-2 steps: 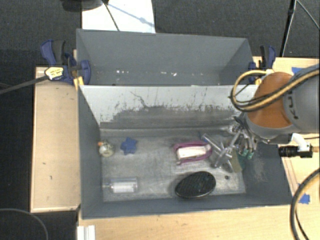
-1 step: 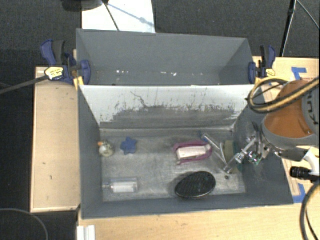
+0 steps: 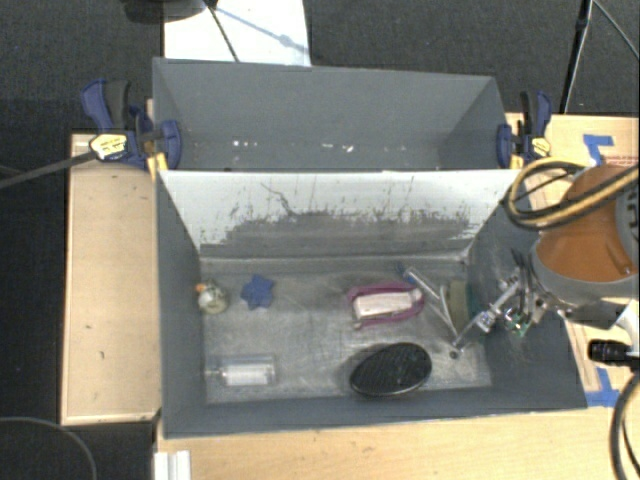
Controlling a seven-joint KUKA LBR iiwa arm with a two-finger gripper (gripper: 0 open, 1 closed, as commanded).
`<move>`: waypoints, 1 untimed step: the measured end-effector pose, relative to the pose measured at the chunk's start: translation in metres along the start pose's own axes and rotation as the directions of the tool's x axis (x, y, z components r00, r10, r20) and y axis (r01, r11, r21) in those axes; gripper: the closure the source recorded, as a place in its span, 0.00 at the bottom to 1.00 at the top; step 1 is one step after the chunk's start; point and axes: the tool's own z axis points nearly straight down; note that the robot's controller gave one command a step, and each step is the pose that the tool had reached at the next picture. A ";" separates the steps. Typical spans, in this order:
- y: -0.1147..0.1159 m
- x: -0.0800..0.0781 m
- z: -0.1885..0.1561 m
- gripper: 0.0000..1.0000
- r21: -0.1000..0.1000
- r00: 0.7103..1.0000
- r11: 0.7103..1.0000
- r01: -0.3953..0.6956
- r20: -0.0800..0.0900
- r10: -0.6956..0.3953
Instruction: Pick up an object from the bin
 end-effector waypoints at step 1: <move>-0.010 0.000 0.038 0.00 -0.013 0.989 0.989 -0.146 -0.003 0.146</move>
Offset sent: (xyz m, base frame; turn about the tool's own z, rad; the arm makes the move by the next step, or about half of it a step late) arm -0.0119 -0.0137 -0.0397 0.1575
